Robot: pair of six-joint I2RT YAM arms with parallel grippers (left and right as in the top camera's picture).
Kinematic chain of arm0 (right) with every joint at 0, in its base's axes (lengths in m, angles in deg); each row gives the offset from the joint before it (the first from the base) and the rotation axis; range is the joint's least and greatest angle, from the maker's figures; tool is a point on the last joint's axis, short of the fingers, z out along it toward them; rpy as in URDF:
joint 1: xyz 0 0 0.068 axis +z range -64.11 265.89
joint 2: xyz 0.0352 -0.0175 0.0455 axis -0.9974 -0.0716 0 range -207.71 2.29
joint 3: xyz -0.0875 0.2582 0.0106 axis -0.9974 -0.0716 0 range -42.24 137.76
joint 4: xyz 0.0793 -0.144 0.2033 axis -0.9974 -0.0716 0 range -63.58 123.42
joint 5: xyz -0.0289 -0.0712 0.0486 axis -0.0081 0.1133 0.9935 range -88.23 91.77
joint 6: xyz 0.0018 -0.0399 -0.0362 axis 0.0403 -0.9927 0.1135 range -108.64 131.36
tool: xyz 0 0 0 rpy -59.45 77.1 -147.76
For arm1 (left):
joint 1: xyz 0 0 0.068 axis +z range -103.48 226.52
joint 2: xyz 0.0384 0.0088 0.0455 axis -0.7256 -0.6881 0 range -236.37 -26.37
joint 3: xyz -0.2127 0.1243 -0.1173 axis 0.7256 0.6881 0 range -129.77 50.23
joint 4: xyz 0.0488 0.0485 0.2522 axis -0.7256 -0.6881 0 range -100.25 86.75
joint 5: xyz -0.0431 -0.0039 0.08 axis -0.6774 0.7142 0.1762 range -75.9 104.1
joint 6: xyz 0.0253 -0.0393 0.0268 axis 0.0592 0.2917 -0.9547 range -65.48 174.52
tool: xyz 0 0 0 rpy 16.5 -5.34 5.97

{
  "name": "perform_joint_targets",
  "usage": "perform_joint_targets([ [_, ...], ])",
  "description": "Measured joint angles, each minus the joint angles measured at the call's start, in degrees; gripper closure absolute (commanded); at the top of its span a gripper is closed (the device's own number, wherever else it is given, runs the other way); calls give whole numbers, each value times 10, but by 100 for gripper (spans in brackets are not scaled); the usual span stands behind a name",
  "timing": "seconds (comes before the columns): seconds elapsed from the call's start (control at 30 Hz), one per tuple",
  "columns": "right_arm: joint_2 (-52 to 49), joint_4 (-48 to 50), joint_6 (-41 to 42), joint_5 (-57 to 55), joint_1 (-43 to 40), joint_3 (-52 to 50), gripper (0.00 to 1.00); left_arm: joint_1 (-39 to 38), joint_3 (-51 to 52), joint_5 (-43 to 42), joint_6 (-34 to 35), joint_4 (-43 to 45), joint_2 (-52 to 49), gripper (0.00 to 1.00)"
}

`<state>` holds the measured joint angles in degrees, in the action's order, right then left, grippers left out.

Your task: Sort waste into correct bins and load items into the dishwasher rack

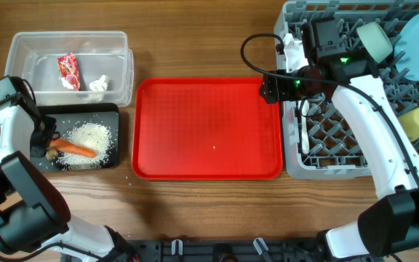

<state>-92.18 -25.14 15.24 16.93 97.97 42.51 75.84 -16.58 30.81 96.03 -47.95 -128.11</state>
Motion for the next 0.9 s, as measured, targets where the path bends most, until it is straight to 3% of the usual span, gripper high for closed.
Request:
perform_joint_targets([
  [0.2, 0, 0, 0, -10, 0, 0, 20, 0, -1, -38, -28, -2, 11, 29],
  [0.4, 0, 33, 2, -17, 0, 0, 7, -33, -13, -125, -76, 4, 80, 22],
  [0.6, 0, 90, 16, -17, 0, 0, 1, -167, -25, -211, -193, -5, 116, 0],
  [0.77, 0, 69, 22, -14, -3, 0, 0, -312, -25, -239, -272, -87, 116, 0],
  [0.9, 0, -1, 26, -11, -21, 0, 0, -367, -25, -236, -293, -169, 116, 0],
])
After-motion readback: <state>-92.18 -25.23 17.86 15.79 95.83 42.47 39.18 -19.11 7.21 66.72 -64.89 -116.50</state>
